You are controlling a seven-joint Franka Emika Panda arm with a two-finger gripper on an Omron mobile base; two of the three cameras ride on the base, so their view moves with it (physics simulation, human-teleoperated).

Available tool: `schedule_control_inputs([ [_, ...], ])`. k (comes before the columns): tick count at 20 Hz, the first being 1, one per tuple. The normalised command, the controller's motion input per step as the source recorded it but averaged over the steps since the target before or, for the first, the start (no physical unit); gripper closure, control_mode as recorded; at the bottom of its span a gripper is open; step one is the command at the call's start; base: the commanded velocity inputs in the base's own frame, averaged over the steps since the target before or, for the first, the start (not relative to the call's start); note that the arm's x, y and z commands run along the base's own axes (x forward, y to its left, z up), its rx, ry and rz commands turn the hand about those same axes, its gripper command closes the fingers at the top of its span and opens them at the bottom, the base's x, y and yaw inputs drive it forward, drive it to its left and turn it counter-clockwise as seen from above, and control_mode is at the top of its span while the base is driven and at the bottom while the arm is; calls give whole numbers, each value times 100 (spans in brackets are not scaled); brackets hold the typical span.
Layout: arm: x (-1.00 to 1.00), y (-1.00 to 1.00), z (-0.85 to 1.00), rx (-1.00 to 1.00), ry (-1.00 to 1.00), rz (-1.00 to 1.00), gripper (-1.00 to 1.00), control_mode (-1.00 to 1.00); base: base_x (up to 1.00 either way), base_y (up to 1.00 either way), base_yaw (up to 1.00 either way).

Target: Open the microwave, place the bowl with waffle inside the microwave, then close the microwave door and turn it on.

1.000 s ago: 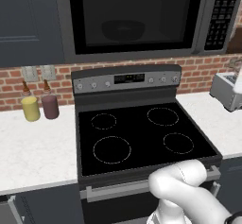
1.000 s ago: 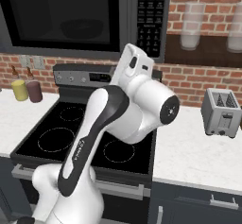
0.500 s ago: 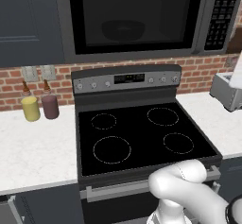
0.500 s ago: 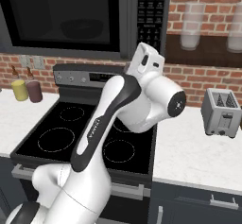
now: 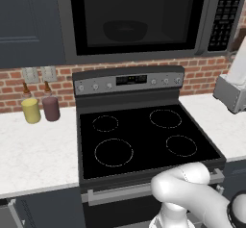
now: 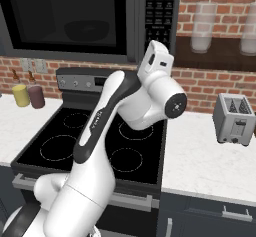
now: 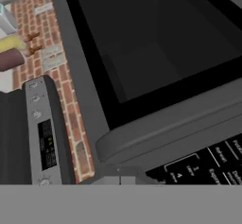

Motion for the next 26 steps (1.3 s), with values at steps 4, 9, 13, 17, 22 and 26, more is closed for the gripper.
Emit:
schedule_control_inputs([
  [4, 31, -1, 0, 0, 0, -12, 100, -100, 0, 0, 0],
  [9, 43, -4, 0, 0, 0, -6, 100, -100, 0, 0, 0],
  [13, 36, -1, 7, 0, 0, 0, 100, -100, 0, 0, 0],
  [17, 29, -11, 15, 0, 0, 0, 100, -100, 0, 0, 0],
  [22, 40, -22, 4, 0, 0, 0, 100, -100, 0, 0, 0],
  [26, 45, -14, -3, 0, 0, -2, 100, -100, 0, 0, 0],
])
